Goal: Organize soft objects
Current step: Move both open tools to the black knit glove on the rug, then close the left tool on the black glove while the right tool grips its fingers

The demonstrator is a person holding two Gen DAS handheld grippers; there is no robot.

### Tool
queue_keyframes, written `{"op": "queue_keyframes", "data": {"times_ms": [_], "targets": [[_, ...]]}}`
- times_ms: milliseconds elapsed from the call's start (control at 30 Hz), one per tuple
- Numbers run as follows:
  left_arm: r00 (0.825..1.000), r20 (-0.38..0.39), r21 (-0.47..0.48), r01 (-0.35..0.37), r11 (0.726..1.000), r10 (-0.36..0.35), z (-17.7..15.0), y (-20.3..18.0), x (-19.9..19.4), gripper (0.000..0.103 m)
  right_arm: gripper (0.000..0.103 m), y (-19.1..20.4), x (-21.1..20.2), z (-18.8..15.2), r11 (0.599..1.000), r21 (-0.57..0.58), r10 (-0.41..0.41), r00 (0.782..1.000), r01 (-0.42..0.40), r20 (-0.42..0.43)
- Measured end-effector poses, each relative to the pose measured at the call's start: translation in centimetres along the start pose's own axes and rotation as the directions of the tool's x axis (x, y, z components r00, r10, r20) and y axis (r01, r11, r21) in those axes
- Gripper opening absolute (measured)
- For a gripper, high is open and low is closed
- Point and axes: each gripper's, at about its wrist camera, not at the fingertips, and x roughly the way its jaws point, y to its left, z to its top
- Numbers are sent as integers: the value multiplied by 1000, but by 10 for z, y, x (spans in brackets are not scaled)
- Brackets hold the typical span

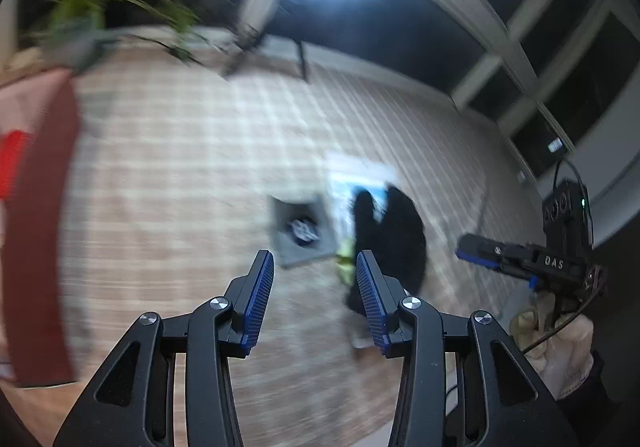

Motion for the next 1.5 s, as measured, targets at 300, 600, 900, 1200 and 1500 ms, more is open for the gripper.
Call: {"op": "queue_keyframes", "data": {"times_ms": [300,600,900,1200,1500], "targets": [[987,-158,50,-7,999,14,-16,-21,81,19,35,-21,8,-5,1000,10,-22,999,23,-40],[961,-275,124,10,992,24,-19,-23,118,11,31,-26,32,-8,999,-15,-39,993,38,-108],[953,-297,130,96,987,-53,-25,-47,121,9,31,-26,37,-8,997,-51,-56,989,49,-137],[944,-313,151,156,976,-103,-28,-85,133,9,31,-44,25,-8,998,-27,-51,990,48,-134],[933,-336,185,201,962,-130,-31,-128,155,9,31,-73,1,-9,997,-2,-77,991,77,-106]]}}
